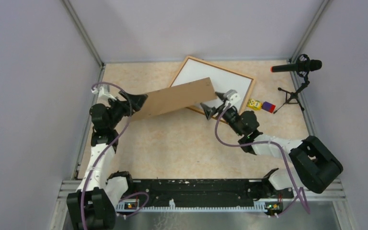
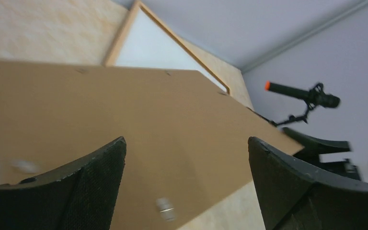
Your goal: Put the photo into the frame
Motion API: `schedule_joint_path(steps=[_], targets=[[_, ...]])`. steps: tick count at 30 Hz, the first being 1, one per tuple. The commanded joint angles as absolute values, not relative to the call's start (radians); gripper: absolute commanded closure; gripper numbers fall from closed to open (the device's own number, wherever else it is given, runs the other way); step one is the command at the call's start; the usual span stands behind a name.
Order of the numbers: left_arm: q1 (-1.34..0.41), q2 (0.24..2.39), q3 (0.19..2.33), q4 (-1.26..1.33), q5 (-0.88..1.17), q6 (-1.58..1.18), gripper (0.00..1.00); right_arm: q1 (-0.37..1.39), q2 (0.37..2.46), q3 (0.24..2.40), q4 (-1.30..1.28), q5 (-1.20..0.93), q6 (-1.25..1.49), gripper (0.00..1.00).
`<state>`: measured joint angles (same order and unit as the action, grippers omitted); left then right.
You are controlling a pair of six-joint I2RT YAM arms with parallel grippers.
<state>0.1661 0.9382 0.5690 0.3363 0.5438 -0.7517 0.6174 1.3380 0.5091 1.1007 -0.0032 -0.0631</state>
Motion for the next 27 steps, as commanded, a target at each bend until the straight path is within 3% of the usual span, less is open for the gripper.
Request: schedule_joint_path(steps=[1, 10, 15, 19, 23, 27], targets=[[0.113, 0.892, 0.502, 0.286, 0.675, -0.855, 0.01, 0.716, 1.333, 0.424, 1.077, -0.128, 0.09, 0.18], [0.098, 0.88, 0.517, 0.046, 0.606, -0.754, 0.01, 0.755, 1.214, 0.353, 0.885, -0.061, 0.224, 0.16], [0.098, 0.946, 0.618, -0.105, 0.549, -0.591, 0.01, 0.752, 1.173, 0.55, 0.273, 0.115, 0.428, 0.02], [0.097, 1.017, 0.69, -0.168, 0.579, -0.518, 0.01, 0.704, 1.288, 0.673, 0.114, -0.149, 0.635, 0.01], [0.084, 1.028, 0.7, -0.122, 0.637, -0.524, 0.01, 0.602, 1.46, 0.677, 0.29, -0.489, 0.874, 0.05], [0.027, 1.05, 0.754, -0.111, 0.653, -0.528, 0.01, 0.535, 1.634, 0.708, 0.442, -0.592, 0.926, 0.15]])
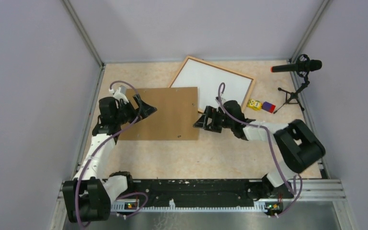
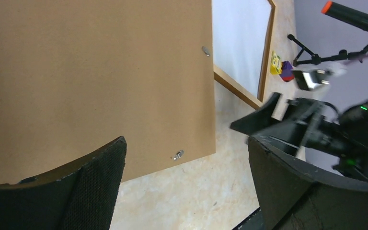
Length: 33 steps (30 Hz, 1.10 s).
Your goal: Put the photo into the frame
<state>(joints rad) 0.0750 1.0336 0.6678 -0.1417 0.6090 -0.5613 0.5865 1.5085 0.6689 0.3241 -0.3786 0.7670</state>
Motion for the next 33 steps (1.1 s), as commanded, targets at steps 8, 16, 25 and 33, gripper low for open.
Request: schedule_joint_path(steps=[8, 16, 25, 33], targets=[[-0.162, 1.143, 0.918, -0.072, 0.626, -0.535, 0.01, 0.52, 1.898, 0.807, 0.627, -0.572, 0.918, 0.25], [-0.23, 1.206, 1.075, -0.021, 0.617, -0.569, 0.01, 0.564, 2.051, 0.763, 1.085, -0.368, 1.064, 0.34], [-0.235, 1.198, 1.141, 0.02, 0.564, -0.52, 0.01, 0.582, 2.083, 0.767, 1.309, -0.308, 1.107, 0.79], [-0.236, 1.094, 1.045, -0.052, 0.373, -0.392, 0.01, 0.559, 1.787, 0.747, 1.002, -0.352, 0.825, 1.0]])
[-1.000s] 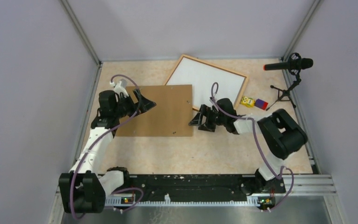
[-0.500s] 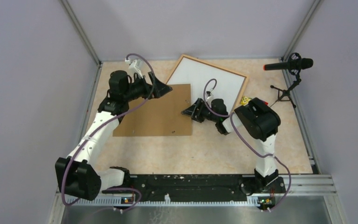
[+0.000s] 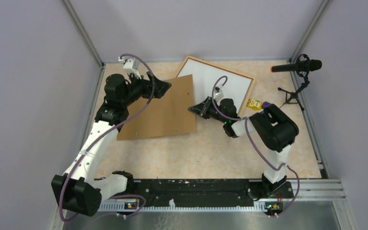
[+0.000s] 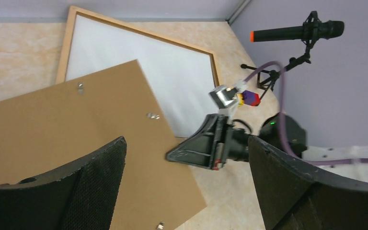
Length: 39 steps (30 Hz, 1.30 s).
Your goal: Put the photo into the frame
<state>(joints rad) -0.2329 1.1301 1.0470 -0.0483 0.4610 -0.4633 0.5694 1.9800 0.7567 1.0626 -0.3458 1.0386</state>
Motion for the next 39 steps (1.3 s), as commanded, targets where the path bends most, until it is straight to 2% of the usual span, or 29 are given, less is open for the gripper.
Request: schedule_joint_path(steps=[1, 7, 16, 26, 39], targets=[[-0.236, 1.097, 1.045, -0.051, 0.385, -0.398, 0.01, 0.546, 1.755, 0.742, 0.98, -0.346, 0.82, 1.0], [-0.236, 1.103, 1.026, -0.029, 0.4, -0.413, 0.01, 0.406, 1.669, 0.731, 0.963, -0.318, 1.028, 1.0], [-0.236, 1.114, 1.011, -0.009, 0.418, -0.43, 0.01, 0.25, 1.657, 0.653, 1.114, -0.271, 1.313, 1.0], [-0.236, 1.114, 1.002, -0.008, 0.432, -0.442, 0.01, 0.118, 1.638, 0.516, 1.251, -0.187, 1.41, 1.0], [-0.236, 1.129, 0.996, 0.024, 0.445, -0.453, 0.01, 0.028, 1.723, 0.518, 1.336, -0.136, 1.434, 1.0]])
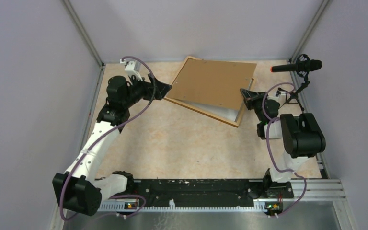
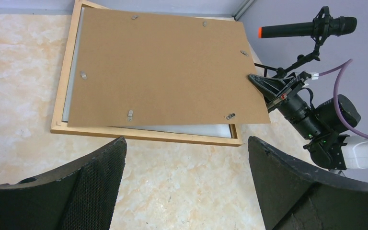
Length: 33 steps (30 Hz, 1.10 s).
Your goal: Put the photo into the frame
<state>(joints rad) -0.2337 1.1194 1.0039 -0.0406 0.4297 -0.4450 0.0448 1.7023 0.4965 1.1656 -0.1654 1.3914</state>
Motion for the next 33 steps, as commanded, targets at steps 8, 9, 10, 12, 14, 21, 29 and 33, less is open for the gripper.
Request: schedule_joint_path(steps=[8, 9, 10, 12, 14, 21, 29, 33], targets=[[-0.235, 1.137, 0.996, 0.025, 0.452, -0.456, 0.01, 0.023, 1.788, 0.51, 1.387, -0.125, 1.431, 1.0], [-0.235, 1.138, 0.996, 0.026, 0.455, -0.457, 0.01, 0.02, 1.802, 0.516, 1.391, -0.133, 1.43, 1.0], [-0.235, 1.139, 0.996, 0.025, 0.455, -0.457, 0.01, 0.019, 1.818, 0.523, 1.393, -0.141, 1.431, 1.0], [-0.235, 1.142, 0.995, 0.026, 0.455, -0.457, 0.01, 0.015, 1.849, 0.543, 1.392, -0.163, 1.433, 1.0], [-0.235, 1.143, 0.994, 0.026, 0.454, -0.457, 0.01, 0.014, 1.88, 0.562, 1.402, -0.187, 1.437, 1.0], [-0.232, 1.148, 0.996, 0.026, 0.457, -0.459, 0.01, 0.015, 1.922, 0.578, 1.402, -0.231, 1.415, 1.0], [-0.229, 1.152, 0.994, 0.027, 0.457, -0.459, 0.01, 0.034, 1.698, 0.713, 0.59, -0.21, 1.017, 0.58], [-0.226, 1.16, 0.996, 0.026, 0.465, -0.464, 0.01, 0.07, 1.643, 0.927, 0.045, -0.071, 0.649, 0.28]])
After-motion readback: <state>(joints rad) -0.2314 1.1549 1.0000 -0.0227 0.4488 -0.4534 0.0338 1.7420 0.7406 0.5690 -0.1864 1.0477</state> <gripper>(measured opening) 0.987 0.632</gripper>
